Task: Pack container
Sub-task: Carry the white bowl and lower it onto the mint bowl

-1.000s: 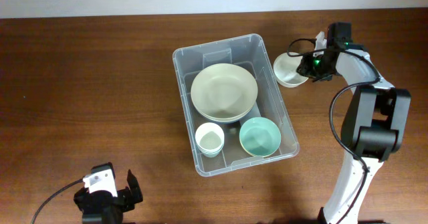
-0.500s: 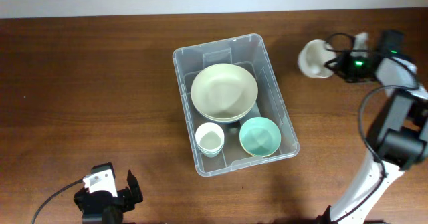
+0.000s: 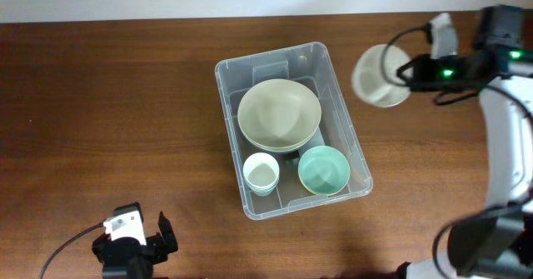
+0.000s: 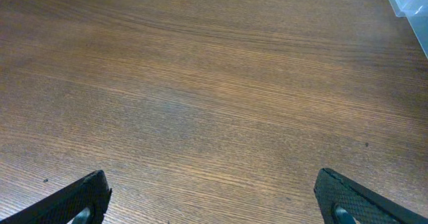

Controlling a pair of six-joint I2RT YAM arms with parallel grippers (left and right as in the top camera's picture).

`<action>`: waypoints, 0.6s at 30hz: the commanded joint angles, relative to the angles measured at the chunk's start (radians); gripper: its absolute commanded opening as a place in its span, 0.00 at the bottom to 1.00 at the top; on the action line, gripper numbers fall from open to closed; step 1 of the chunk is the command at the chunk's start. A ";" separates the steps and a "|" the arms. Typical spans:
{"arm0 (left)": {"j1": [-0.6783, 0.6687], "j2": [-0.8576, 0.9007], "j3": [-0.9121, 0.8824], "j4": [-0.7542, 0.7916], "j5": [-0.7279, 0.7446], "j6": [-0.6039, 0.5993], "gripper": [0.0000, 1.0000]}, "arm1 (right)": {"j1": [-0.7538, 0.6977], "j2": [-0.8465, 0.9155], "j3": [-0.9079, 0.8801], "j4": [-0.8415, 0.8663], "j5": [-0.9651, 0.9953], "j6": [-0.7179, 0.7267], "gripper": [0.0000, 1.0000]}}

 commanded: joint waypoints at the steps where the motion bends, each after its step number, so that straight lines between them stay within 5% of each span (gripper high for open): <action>1: 0.002 -0.006 0.013 -0.002 -0.010 -0.002 1.00 | 0.212 -0.072 0.004 -0.068 0.404 0.082 0.04; 9: 0.002 -0.006 0.013 -0.002 -0.010 -0.002 1.00 | 0.507 -0.072 -0.029 -0.183 0.728 0.322 0.04; 18: 0.002 -0.006 0.013 -0.002 -0.011 -0.002 1.00 | 0.584 -0.072 -0.309 -0.061 0.729 0.380 0.04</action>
